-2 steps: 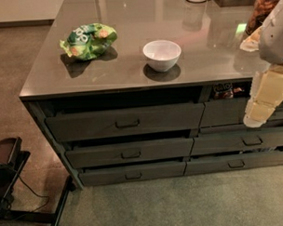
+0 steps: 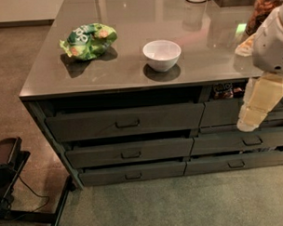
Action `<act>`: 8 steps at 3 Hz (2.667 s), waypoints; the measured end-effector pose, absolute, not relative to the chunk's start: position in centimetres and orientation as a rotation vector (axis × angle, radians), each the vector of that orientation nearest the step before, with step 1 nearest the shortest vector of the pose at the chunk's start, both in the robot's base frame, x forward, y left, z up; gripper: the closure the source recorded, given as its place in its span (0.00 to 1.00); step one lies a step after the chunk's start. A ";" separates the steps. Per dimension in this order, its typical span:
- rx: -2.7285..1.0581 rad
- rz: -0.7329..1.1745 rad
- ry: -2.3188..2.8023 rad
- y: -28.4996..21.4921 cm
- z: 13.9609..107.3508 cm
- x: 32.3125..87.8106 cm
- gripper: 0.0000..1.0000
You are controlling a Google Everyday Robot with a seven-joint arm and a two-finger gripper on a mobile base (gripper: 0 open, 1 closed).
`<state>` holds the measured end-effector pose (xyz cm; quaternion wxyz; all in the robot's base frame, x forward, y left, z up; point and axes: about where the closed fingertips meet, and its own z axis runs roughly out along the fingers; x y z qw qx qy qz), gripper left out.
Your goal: Open top drawer
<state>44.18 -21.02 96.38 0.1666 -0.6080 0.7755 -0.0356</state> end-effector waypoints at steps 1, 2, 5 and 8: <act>-1.744 -0.074 2.169 -20.0 93.3 44.9 0.00; -1.739 -0.044 2.133 -19.1 89.5 46.4 0.00; -1.737 0.077 2.058 -14.2 76.8 53.0 0.00; -1.776 0.124 1.992 -11.1 71.4 55.4 0.00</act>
Offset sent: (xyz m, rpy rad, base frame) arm 0.0454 0.0314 -0.1223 0.1077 -0.0404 0.0639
